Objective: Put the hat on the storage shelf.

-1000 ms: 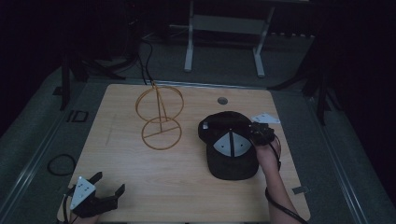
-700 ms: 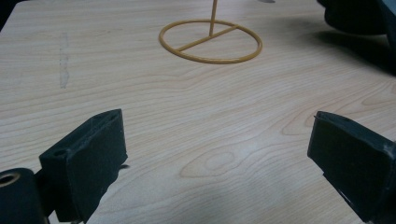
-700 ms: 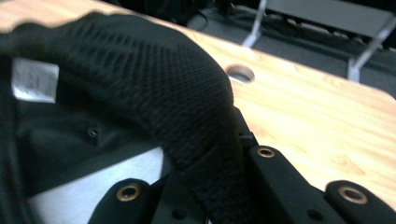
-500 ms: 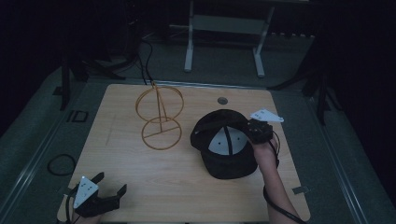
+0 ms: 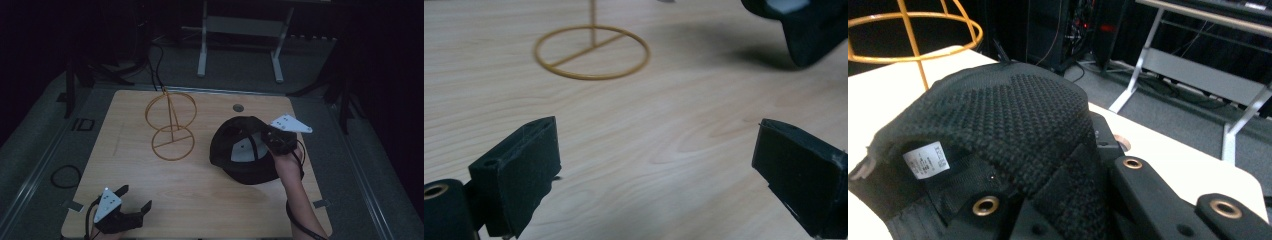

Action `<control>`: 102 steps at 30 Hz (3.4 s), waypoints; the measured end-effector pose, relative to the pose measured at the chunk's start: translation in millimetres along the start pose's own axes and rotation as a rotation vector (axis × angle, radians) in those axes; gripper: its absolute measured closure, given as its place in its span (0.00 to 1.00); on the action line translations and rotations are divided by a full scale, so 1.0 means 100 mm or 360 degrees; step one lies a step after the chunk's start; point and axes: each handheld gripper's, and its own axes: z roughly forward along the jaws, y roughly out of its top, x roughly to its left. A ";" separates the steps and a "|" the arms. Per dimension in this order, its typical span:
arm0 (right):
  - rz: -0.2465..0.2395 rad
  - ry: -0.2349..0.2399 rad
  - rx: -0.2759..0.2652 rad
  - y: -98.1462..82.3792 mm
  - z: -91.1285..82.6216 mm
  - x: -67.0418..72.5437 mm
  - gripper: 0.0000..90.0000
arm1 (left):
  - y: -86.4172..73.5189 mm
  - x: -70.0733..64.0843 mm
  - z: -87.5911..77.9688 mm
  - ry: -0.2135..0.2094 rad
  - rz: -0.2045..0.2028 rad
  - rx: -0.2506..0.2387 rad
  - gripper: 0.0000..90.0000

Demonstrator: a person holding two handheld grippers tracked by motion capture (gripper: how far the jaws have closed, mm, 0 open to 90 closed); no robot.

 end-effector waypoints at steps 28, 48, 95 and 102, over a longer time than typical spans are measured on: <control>-0.0103 0.0192 -0.0165 0.13 -0.41 0.48 1.00 | 0.87 -0.67 0.49 -0.0335 0.0220 -0.0113 0.07; -0.0126 0.0426 -0.0249 0.14 -0.54 0.65 1.00 | 1.03 -0.74 0.75 -0.0324 0.0160 -0.0161 0.26; -0.0188 0.0679 -0.0071 -0.45 -0.86 0.87 0.45 | 1.66 -0.80 0.47 -0.0101 0.0356 -0.0338 1.00; -0.0238 0.0796 -0.0036 -0.58 -0.98 0.91 0.37 | 1.73 -0.74 0.38 -0.0151 0.0405 -0.0395 1.00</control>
